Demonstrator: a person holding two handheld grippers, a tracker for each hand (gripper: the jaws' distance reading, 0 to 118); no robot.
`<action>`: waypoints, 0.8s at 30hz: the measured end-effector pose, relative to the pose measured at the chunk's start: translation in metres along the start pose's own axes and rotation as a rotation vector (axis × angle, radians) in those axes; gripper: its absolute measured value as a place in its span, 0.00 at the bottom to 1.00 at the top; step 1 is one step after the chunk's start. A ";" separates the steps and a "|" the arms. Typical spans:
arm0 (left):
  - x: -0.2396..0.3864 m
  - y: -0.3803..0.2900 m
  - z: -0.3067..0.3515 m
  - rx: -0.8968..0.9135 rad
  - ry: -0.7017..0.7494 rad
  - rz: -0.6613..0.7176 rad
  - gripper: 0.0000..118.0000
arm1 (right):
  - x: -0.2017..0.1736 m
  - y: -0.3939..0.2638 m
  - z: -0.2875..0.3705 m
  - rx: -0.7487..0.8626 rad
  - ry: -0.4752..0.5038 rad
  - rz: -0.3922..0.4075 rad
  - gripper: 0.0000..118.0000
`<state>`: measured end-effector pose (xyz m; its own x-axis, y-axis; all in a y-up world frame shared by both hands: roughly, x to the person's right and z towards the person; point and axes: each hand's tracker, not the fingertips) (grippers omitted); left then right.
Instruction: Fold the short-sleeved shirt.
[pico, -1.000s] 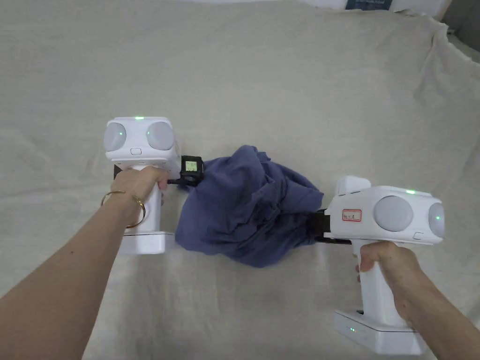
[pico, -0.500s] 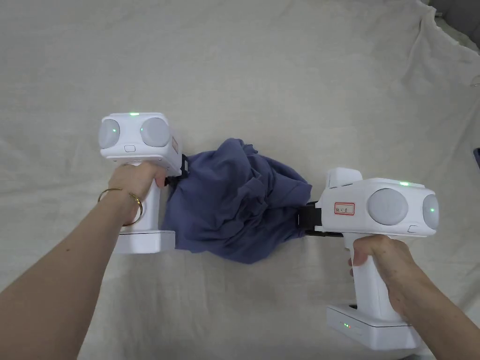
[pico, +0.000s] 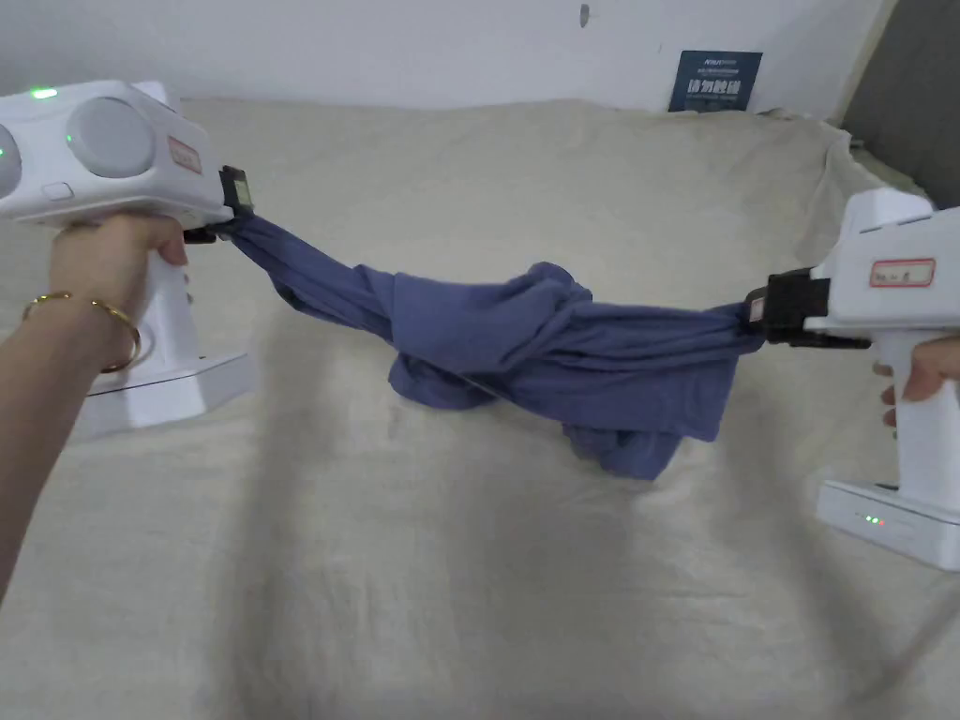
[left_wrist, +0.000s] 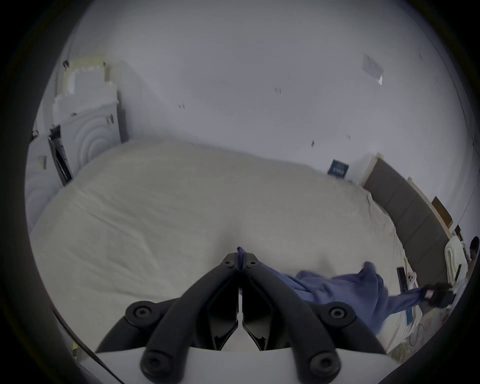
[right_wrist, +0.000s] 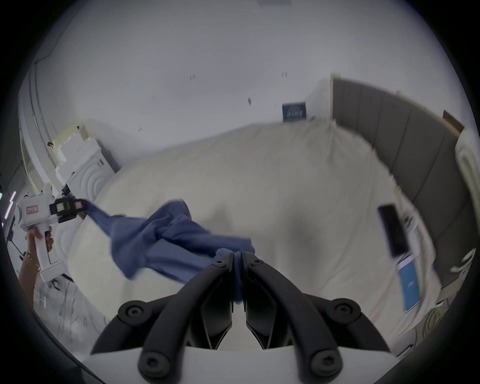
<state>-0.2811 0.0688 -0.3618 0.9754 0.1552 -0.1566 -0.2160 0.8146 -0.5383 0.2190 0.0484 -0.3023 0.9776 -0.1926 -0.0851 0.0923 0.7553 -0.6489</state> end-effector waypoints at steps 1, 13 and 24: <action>-0.007 0.008 0.014 0.037 0.031 -0.007 0.00 | 0.001 0.010 0.014 0.034 -0.013 0.013 0.04; -0.023 0.079 0.175 0.356 0.032 -0.064 0.00 | -0.034 0.091 0.162 0.298 0.064 0.065 0.03; -0.009 0.140 0.243 0.507 0.055 -0.043 0.00 | -0.067 0.175 0.214 0.401 0.000 0.135 0.03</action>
<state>-0.3099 0.3174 -0.2346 0.9763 0.0972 -0.1934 -0.1140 0.9904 -0.0778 0.2100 0.3271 -0.2482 0.9860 -0.0752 -0.1488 0.0298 0.9577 -0.2861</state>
